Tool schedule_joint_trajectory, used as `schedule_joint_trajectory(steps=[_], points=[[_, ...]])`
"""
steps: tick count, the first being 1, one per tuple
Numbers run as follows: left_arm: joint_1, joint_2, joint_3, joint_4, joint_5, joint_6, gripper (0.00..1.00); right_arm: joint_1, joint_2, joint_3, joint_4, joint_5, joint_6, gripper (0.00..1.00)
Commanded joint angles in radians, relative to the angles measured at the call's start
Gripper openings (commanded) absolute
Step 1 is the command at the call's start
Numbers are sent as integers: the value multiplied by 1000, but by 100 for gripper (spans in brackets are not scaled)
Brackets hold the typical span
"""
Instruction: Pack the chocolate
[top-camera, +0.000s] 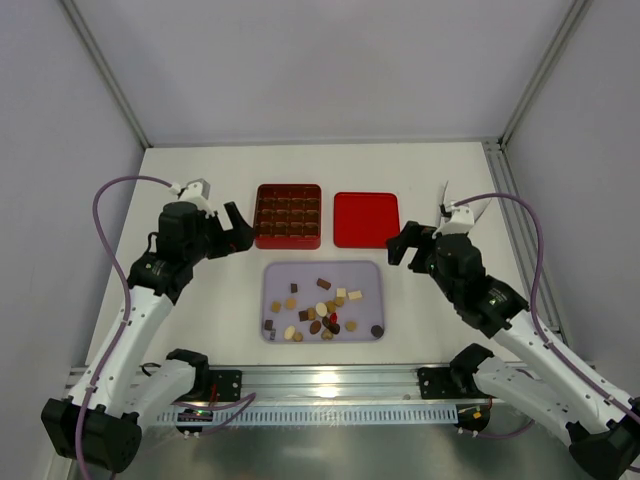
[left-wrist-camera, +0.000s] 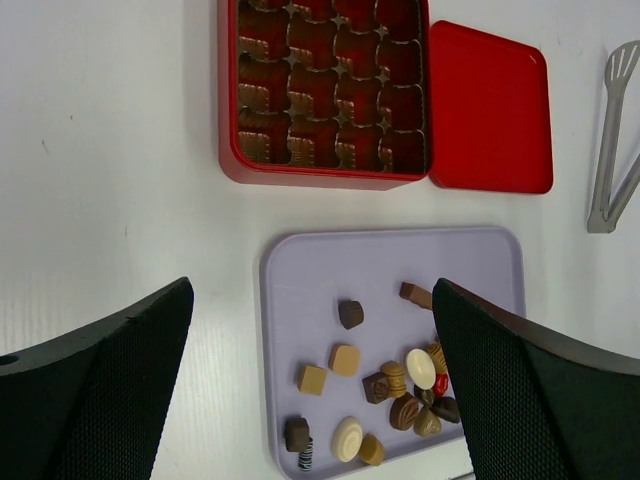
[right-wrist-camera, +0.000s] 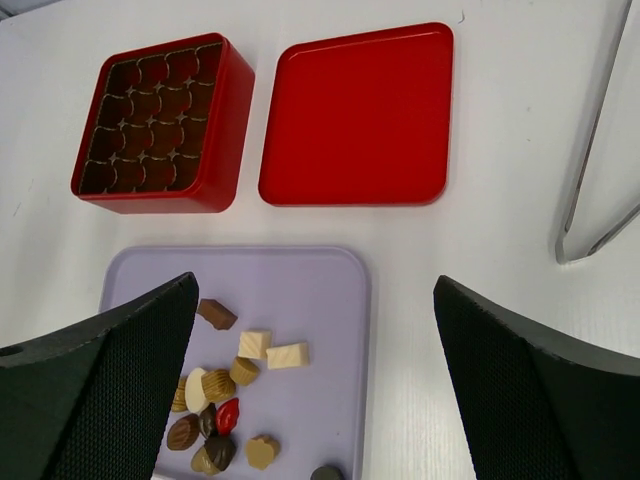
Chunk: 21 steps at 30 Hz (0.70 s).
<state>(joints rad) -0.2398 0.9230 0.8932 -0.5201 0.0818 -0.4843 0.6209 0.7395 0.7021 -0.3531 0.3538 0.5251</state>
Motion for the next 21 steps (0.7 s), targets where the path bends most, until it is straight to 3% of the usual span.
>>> schedule_joint_trajectory(steps=[1, 5, 7, 8, 10, 11, 15, 21], points=[[2, -10, 21, 26, 25, 27, 100, 3, -3, 54, -30, 39, 7, 100], [2, -12, 24, 22, 33, 27, 100, -13, 93, 167, -128, 86, -17, 100], [2, -16, 24, 19, 33, 30, 100, -76, 204, 252, -208, 33, -43, 100], [2, -16, 24, 17, 33, 30, 100, -164, 234, 266, -217, -2, -56, 100], [0, -19, 27, 15, 36, 29, 100, -255, 313, 280, -215, -108, -72, 100], [2, -19, 27, 11, 35, 29, 100, -345, 337, 280, -208, -128, -74, 100], [0, -13, 33, -8, 39, 29, 100, -484, 455, 293, -208, -170, -91, 100], [2, -16, 33, -8, 68, 26, 100, -587, 604, 304, -155, -197, -83, 100]])
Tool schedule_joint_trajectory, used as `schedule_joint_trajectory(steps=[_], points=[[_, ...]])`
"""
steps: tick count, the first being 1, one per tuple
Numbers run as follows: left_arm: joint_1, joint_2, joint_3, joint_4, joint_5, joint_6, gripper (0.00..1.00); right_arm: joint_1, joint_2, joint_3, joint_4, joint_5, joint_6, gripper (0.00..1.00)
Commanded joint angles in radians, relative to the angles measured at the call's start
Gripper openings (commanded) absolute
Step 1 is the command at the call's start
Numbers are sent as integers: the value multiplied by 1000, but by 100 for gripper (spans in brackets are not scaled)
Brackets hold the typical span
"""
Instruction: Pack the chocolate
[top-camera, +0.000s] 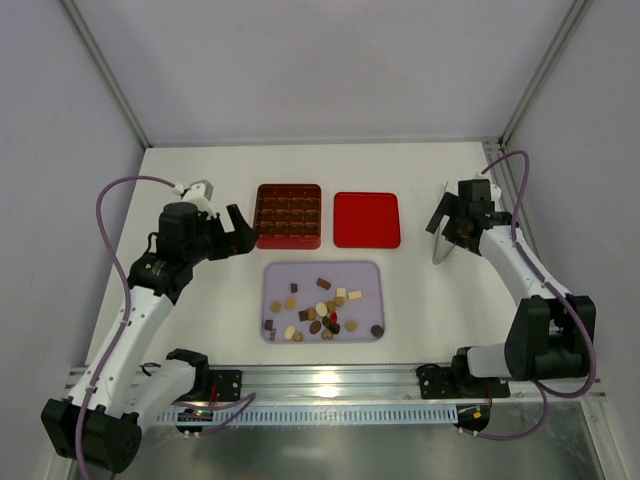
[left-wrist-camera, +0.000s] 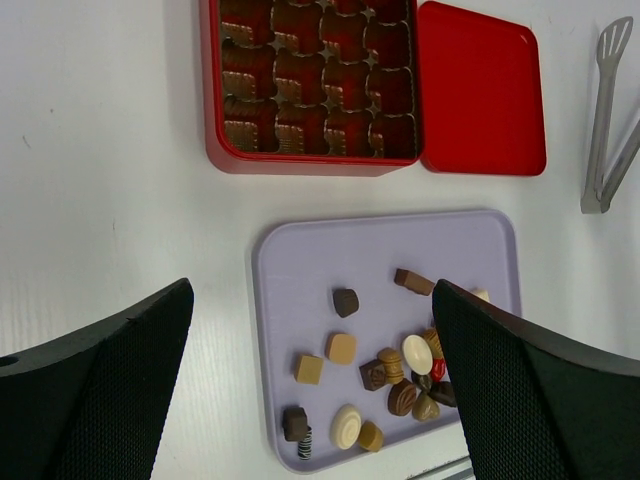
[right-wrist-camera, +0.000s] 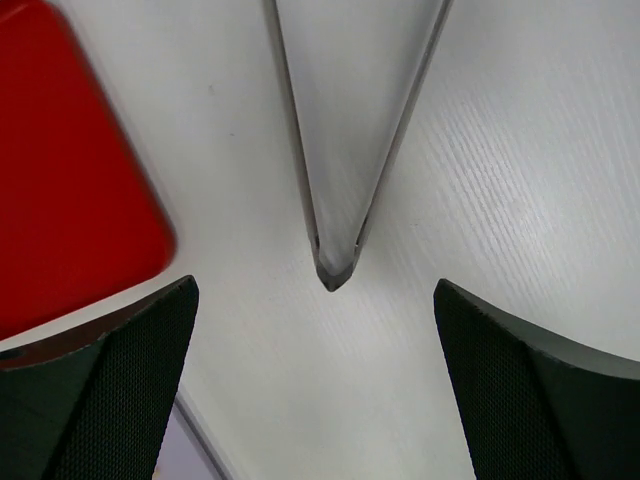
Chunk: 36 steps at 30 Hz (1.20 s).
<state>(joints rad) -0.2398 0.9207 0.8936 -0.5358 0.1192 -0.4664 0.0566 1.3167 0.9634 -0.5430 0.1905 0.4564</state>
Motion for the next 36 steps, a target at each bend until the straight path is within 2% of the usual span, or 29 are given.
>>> schedule_joint_trajectory(steps=[1, 8, 14, 25, 31, 36], points=[[2, -14, 34, 7, 34, 6, 100, -29, 76, 61, 34, -28, -15, 100], [2, -23, 27, 7, 36, 6, 100, -43, 287, 167, 48, -10, -16, 100], [2, -20, 30, 5, 34, 6, 100, -109, 381, 207, 57, 1, -22, 100], [2, -5, 27, 3, 40, 6, 100, -113, 532, 279, 66, 1, -47, 99], [2, 1, 27, 2, 40, 5, 100, -113, 564, 287, 61, -8, -44, 89], [2, 7, 27, -1, 40, 6, 100, -113, 558, 259, 67, -19, -41, 76]])
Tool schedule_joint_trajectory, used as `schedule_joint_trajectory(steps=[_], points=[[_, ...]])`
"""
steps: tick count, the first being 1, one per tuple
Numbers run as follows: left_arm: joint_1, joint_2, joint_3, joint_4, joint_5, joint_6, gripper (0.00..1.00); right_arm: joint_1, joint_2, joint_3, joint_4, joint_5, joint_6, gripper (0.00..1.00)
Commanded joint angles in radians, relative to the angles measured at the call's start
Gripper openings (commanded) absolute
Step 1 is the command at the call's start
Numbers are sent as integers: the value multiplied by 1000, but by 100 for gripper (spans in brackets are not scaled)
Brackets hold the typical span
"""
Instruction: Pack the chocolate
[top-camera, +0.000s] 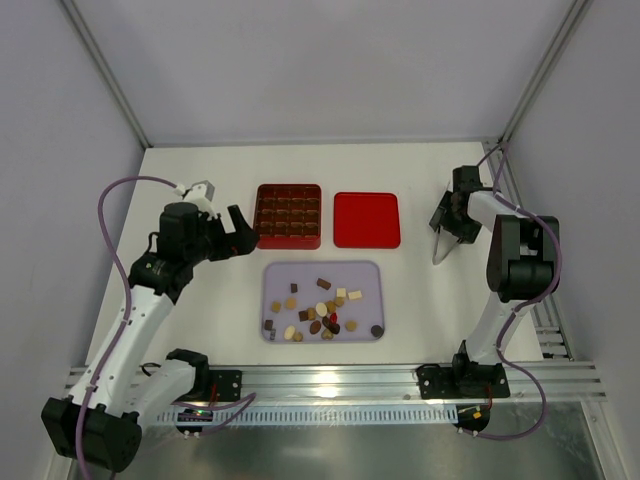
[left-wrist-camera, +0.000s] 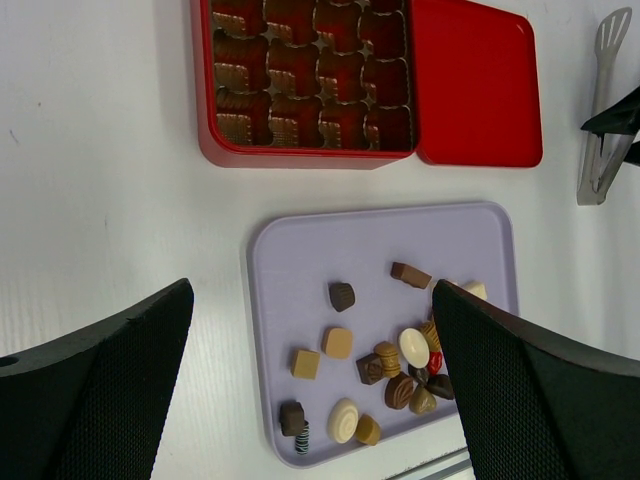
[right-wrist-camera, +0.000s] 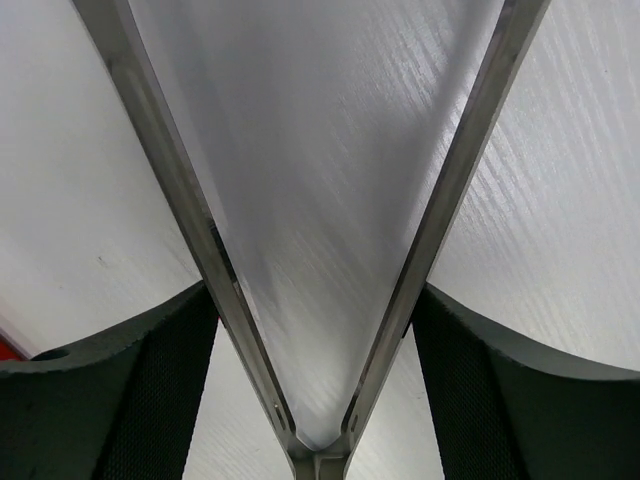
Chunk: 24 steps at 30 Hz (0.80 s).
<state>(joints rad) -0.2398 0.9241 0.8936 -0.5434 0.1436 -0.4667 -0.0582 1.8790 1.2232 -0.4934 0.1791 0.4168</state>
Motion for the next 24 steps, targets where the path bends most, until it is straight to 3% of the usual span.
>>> schedule_joint_trajectory(steps=[1, 9, 24], points=[[2, 4, 27, 7, 17, 5, 100, 0, -7, -8, 27, -6, -1, 75], [2, 9, 28, 3, 16, 7, 100, 11, -66, -13, 24, -10, -9, 49], [2, 18, 30, -3, 13, 5, 100, 155, -334, -37, -73, -26, -46, 49]])
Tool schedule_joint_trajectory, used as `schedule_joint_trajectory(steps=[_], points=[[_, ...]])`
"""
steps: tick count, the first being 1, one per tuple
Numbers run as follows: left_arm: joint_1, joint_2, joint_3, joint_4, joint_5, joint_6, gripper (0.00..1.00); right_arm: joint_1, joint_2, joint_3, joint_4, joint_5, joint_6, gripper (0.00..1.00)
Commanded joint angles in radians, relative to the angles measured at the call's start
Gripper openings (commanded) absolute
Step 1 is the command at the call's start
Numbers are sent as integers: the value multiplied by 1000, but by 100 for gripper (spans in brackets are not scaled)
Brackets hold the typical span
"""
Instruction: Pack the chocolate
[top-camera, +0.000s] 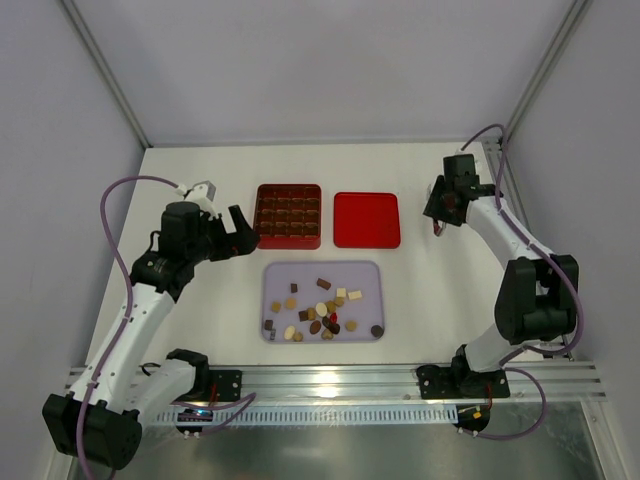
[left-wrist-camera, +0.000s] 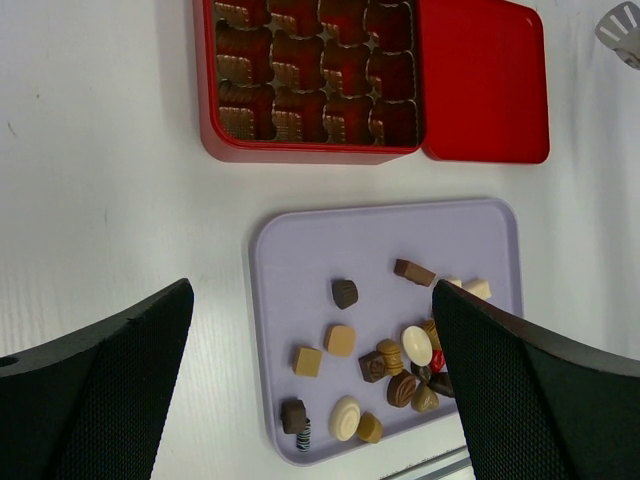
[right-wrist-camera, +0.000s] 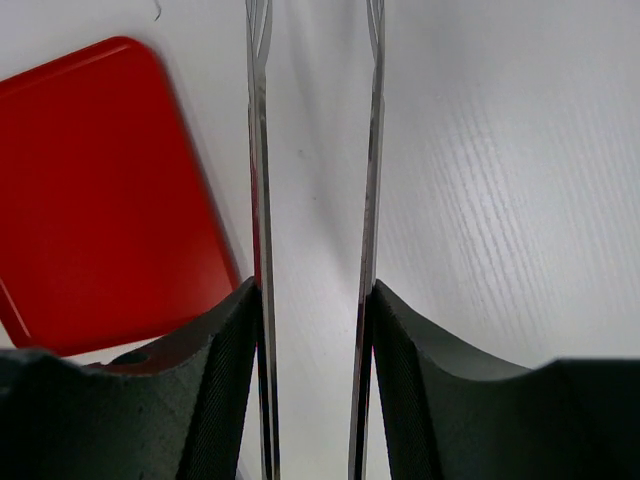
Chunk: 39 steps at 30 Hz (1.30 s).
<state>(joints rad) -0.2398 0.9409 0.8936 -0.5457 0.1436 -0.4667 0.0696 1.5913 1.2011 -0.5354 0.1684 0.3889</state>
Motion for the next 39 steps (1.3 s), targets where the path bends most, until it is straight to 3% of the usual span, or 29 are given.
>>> schedule_joint_trajectory(steps=[1, 16, 28, 39], points=[[2, 1, 30, 0, 13, 7, 100, 38, -69, -17, -35, -17, -19, 48], [2, 9, 33, -8, -6, 10, 100, 277, -205, 94, -189, -72, -21, 42], [2, 27, 33, -11, -2, 10, 100, 464, -353, 35, -302, -156, 28, 41], [2, 35, 31, -14, -2, 10, 100, 662, -361, 40, -403, -233, -4, 41]])
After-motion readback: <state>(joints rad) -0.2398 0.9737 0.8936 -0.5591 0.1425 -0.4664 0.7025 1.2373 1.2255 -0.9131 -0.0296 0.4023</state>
